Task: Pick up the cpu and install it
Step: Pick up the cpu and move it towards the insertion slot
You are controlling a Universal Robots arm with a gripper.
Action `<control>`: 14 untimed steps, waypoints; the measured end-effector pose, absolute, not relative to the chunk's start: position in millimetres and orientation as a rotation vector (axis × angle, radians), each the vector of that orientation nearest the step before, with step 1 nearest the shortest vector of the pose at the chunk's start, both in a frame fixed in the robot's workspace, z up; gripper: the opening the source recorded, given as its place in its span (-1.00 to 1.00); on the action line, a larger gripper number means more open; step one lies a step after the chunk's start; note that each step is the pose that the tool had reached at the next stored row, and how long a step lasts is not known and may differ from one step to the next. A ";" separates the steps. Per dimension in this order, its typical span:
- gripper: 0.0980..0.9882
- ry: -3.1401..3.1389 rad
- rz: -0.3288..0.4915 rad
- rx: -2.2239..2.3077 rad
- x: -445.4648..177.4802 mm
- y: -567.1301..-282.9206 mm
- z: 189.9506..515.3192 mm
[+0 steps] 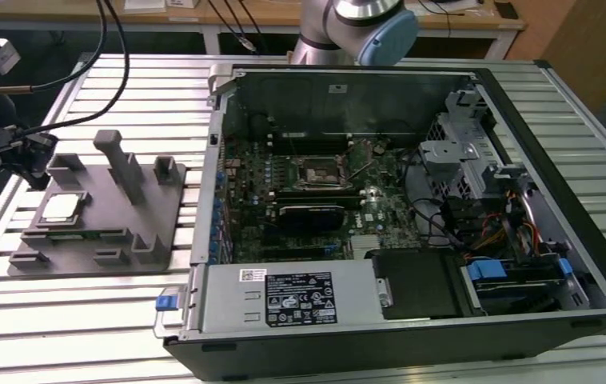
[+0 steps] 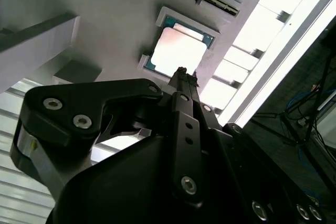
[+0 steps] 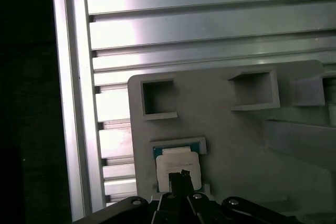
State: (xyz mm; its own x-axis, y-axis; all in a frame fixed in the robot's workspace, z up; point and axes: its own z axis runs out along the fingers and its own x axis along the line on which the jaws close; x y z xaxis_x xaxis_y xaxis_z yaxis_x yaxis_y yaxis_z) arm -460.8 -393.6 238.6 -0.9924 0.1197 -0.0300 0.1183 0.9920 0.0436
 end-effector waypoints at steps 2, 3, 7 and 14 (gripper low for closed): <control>-0.98 3.104 0.065 0.186 -460.8 -393.7 235.5; -0.98 3.105 0.065 0.186 -460.8 -393.6 233.9; -0.98 3.109 0.064 0.186 -460.7 -393.7 227.3; -0.98 3.115 0.064 0.187 -460.7 -393.7 217.6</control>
State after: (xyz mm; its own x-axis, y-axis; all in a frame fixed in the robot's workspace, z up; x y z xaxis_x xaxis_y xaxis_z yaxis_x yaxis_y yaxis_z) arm -460.7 -393.7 217.6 -0.9926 0.1197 -0.0178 0.1189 0.9920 0.0422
